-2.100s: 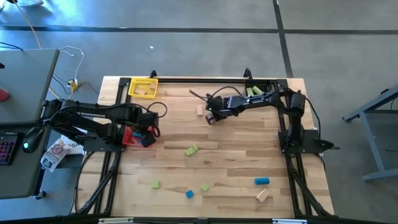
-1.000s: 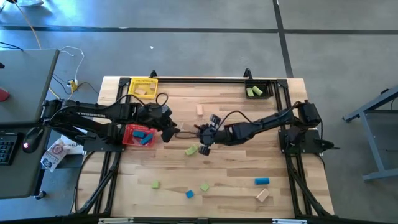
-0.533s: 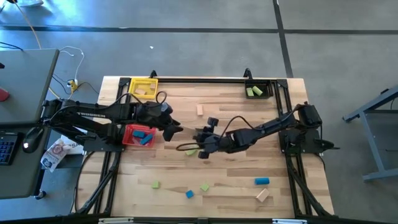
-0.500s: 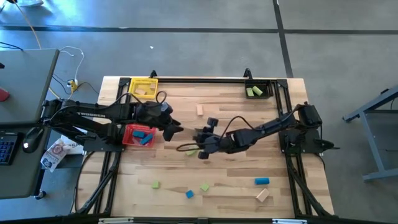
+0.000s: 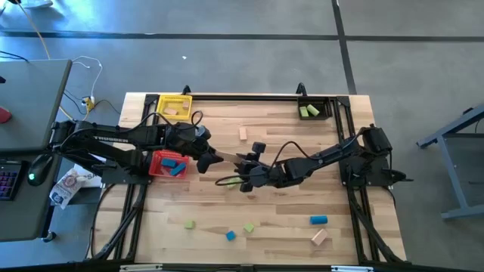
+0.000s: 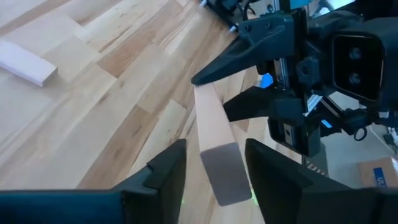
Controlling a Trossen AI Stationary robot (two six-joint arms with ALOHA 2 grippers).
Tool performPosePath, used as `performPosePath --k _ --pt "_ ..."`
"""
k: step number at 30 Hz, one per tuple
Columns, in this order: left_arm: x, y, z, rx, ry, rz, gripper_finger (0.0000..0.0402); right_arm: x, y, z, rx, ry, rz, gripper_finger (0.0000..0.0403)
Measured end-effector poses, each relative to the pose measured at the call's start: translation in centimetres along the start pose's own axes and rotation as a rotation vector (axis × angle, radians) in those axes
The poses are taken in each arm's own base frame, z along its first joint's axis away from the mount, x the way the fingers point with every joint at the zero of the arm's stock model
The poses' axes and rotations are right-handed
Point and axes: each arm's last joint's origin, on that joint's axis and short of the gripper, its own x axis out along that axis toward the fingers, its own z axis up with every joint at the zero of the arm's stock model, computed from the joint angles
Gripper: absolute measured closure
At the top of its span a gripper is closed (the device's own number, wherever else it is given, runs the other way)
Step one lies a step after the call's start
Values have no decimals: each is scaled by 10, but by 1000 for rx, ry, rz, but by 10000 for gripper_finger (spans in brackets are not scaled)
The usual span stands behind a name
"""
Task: Sort & place blocks by color
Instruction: Put the brown block into the yellow bin
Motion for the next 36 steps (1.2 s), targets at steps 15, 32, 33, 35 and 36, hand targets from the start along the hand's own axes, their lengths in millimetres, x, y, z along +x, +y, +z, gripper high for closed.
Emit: performPosePath --k 15,32,33,35,36 --pt "0 -1 1 40 -17 -8 344 0 0 0 -11 1 5 295" --pt "0 1 0 133 -9 22 350 0 0 0 50 -2 25 271" --pt "0 1 0 138 -9 21 350 0 1 0 55 -2 29 265" --pt "0 1 0 155 -9 22 352 0 1 0 65 -3 34 248" --pt "0 1 0 159 -9 23 353 0 1 0 70 -3 34 239"
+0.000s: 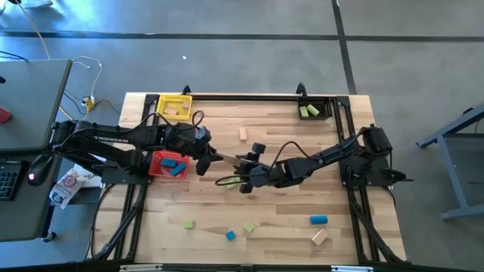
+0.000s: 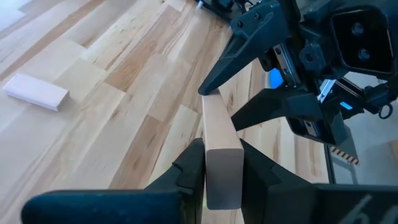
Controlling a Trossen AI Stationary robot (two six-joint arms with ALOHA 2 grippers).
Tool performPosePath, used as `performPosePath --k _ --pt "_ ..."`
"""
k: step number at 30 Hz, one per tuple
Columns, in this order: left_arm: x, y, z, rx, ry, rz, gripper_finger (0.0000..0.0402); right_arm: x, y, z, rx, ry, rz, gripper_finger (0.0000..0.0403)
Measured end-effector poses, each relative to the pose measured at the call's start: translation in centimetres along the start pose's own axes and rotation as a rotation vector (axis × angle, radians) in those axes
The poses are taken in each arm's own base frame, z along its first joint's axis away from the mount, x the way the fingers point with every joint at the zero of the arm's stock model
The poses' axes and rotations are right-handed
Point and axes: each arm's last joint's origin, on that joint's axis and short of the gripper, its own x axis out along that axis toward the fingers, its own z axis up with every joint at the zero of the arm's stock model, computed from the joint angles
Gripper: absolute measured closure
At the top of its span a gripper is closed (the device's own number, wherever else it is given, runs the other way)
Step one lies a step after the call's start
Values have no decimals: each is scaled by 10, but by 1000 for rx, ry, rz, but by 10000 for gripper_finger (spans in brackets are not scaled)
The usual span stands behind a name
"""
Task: Sort & place blocks by color
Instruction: Put the brown block into the yellow bin
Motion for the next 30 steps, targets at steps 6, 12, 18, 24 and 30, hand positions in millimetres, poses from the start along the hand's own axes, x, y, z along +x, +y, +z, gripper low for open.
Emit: performPosePath --k 6,12,18,24,30 --pt "0 1 0 31 2 13 357 0 -2 0 19 6 -85 194" --pt "-1 7 -7 51 50 121 357 -4 -1 0 21 6 -174 188" --pt "-3 18 -11 122 46 351 357 -6 2 0 68 0 -171 187" --pt "-7 31 -7 190 8 556 357 -6 3 0 75 -2 -151 187" --pt "-14 51 1 184 -21 736 357 -6 3 0 73 -1 -151 187"
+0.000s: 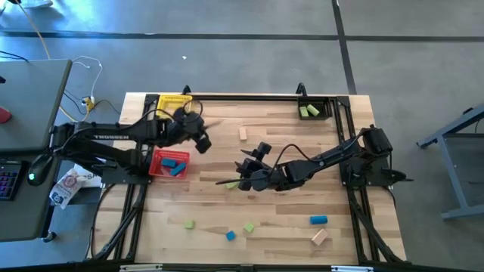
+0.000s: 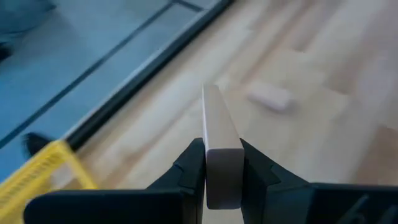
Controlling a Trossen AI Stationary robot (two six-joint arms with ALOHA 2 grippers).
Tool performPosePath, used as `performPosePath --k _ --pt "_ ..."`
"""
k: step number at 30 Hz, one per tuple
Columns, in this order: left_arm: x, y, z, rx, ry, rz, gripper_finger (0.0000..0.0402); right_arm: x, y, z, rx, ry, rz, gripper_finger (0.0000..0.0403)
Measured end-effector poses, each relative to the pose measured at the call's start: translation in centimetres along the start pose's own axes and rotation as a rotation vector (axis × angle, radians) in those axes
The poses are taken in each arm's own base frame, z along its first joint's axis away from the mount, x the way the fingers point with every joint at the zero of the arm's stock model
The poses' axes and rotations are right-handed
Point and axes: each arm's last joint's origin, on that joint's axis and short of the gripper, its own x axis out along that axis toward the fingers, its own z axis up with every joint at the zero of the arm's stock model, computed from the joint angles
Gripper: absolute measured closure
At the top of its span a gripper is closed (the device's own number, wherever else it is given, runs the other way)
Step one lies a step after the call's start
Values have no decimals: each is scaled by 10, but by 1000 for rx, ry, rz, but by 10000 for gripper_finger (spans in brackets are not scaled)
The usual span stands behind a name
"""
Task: Sort & place blocks by color
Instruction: Put the brown block into the yellow bin
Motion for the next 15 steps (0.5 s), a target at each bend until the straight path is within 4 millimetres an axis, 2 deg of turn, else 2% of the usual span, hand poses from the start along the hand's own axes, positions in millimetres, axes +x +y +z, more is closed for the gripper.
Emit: performPosePath --k 5,15 --pt "12 27 3 -44 32 105 357 0 0 -2 -14 12 0 187" --pt "29 80 4 -211 94 145 357 0 0 -5 -14 36 2 187"
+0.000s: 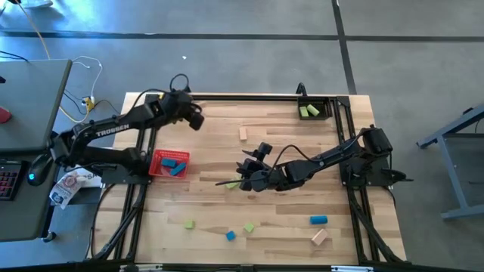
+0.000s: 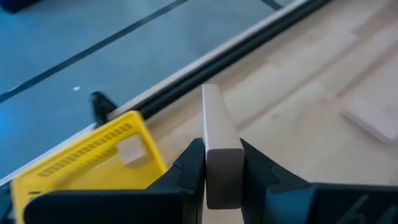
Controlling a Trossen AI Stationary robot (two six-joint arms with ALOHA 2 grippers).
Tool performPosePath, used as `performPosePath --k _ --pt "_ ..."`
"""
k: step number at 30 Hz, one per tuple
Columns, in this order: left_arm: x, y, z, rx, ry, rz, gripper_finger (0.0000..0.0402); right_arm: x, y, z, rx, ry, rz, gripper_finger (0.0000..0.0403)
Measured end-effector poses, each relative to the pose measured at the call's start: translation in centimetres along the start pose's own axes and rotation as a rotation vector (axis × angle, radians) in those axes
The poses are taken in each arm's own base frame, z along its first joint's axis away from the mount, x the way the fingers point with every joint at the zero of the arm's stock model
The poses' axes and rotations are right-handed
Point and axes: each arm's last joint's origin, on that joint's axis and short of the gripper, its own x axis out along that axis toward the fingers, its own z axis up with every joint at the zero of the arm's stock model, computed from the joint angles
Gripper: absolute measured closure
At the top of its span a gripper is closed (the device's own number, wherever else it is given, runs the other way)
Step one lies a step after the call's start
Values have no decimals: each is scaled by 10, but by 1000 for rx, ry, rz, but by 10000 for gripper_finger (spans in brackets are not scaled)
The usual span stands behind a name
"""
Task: Sort & place blocks by color
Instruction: Put the brown block into the yellow bin
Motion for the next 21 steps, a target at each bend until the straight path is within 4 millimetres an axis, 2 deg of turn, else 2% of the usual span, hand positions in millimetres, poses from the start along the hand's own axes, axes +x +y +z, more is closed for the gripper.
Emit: performPosePath --k 12,21 --pt "11 42 4 -216 17 145 357 0 0 0 -2 3 6 187" --pt "14 61 5 -366 58 55 357 0 1 0 21 6 52 187"
